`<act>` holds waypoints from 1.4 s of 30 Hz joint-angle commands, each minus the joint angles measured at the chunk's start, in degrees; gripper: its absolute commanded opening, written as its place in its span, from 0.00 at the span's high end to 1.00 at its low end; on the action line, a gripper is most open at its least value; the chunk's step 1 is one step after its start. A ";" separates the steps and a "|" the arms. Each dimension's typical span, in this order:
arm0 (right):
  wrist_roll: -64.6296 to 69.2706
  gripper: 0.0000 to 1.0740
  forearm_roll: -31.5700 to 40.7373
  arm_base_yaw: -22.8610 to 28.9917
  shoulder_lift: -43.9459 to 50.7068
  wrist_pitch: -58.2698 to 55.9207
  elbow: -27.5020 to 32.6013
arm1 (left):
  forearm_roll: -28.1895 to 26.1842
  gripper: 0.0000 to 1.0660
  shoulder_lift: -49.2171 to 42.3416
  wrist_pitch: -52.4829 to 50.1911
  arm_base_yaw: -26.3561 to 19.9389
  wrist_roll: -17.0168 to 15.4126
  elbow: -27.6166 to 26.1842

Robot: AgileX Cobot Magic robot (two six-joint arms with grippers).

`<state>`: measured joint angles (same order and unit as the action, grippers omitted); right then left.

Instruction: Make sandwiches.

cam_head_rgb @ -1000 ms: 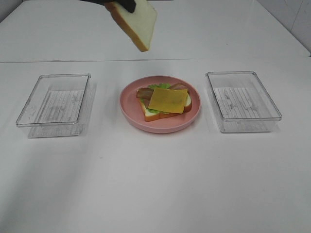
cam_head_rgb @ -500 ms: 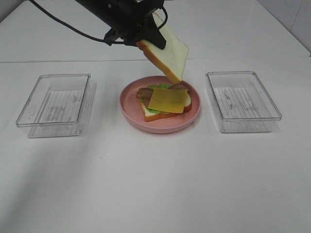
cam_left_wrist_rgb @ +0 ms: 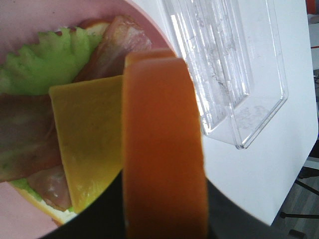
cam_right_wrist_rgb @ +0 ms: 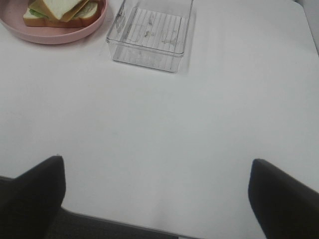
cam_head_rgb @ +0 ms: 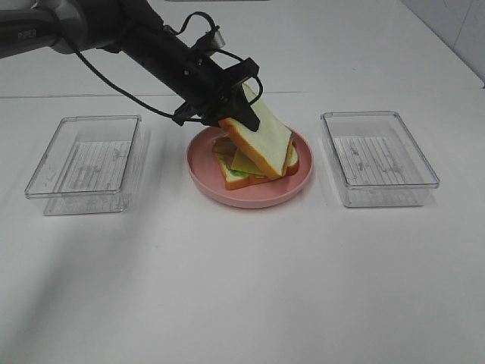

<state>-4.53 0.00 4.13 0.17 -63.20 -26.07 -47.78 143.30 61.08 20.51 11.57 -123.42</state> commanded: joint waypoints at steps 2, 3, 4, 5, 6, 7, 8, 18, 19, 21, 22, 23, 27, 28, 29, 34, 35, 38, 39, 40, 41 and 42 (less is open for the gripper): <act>-0.23 0.10 0.00 -0.29 2.06 0.23 0.06 | -1.15 1.00 0.92 -1.43 0.29 -0.34 -0.23; -0.23 0.10 0.00 -0.29 2.06 0.23 0.06 | -0.86 1.00 0.97 -1.72 0.29 -0.69 -0.23; -0.23 0.10 0.00 -0.29 2.06 0.23 0.06 | -0.86 1.00 0.97 -1.72 0.29 -0.69 -0.23; -0.23 0.10 0.00 -0.29 2.06 0.23 0.06 | 0.52 1.00 1.09 -2.86 0.29 -1.43 -0.23; -0.23 0.10 0.00 -0.29 2.06 0.23 0.06 | 2.01 1.00 1.15 -3.09 0.29 -2.64 -0.23; -0.23 0.10 0.00 -0.29 2.06 0.23 0.06 | 2.01 1.00 1.15 -3.09 0.29 -2.64 -0.23; -0.23 0.10 0.00 -0.29 2.06 0.23 0.06 | 2.58 1.00 1.20 -3.09 0.29 -2.69 -0.23; -0.23 0.10 0.00 -0.29 2.06 0.23 0.06 | 7.33 0.32 1.43 -1.49 0.29 -5.21 -1.38; -0.23 0.10 0.00 -0.29 2.06 0.23 0.06 | 7.33 0.32 1.43 -1.49 0.29 -5.21 -1.38; -0.23 0.10 0.00 -0.29 2.06 0.23 0.06 | 7.79 0.09 1.43 -0.63 0.29 -5.21 -4.07; -0.23 0.10 0.00 -0.29 2.06 0.23 0.06 | 7.79 0.09 1.43 -0.63 0.29 -5.21 -4.07; -0.23 0.10 0.00 -0.29 2.06 0.23 0.06 | 8.42 0.05 1.43 0.46 0.29 -5.33 -6.30; -0.23 0.10 0.00 -0.29 2.06 0.23 0.06 | 12.78 0.05 1.43 2.06 0.29 -9.00 -9.85; -0.23 0.10 0.00 -0.29 2.06 0.23 0.06 | 17.07 0.05 1.43 3.50 0.34 -12.43 -12.32; -0.23 0.10 0.00 -0.29 2.06 0.23 0.06 | 19.65 0.05 1.43 4.64 0.52 -13.98 -13.46; -0.23 0.10 0.00 -0.29 2.06 0.23 0.06 | 27.56 0.05 1.38 10.31 0.52 -18.56 -18.56; -0.23 0.10 0.00 -0.29 2.06 0.23 0.06 | 27.56 0.05 1.38 10.31 0.52 -18.56 -18.56; -0.23 0.10 0.00 -0.29 2.06 0.23 0.06 | 32.72 0.05 0.80 14.38 0.52 -19.42 -22.06; -0.23 0.10 0.00 -0.29 2.06 0.23 0.06 | 33.12 0.05 0.00 14.38 0.52 -19.48 -22.06; -0.23 0.10 0.00 -0.29 2.06 0.23 0.06 | 34.32 0.05 -1.78 14.38 0.52 -19.42 -22.00; -0.23 0.10 0.00 -0.29 2.06 0.23 0.06 | 34.32 0.05 -1.78 14.38 0.52 -19.42 -22.00; -0.23 0.10 0.00 -0.29 2.06 0.23 0.06 | 35.01 0.05 -2.81 14.38 0.57 -19.25 -22.00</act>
<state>-4.53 0.00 4.13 0.17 -63.20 -26.07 -13.81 142.78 69.44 20.74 -7.33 -144.96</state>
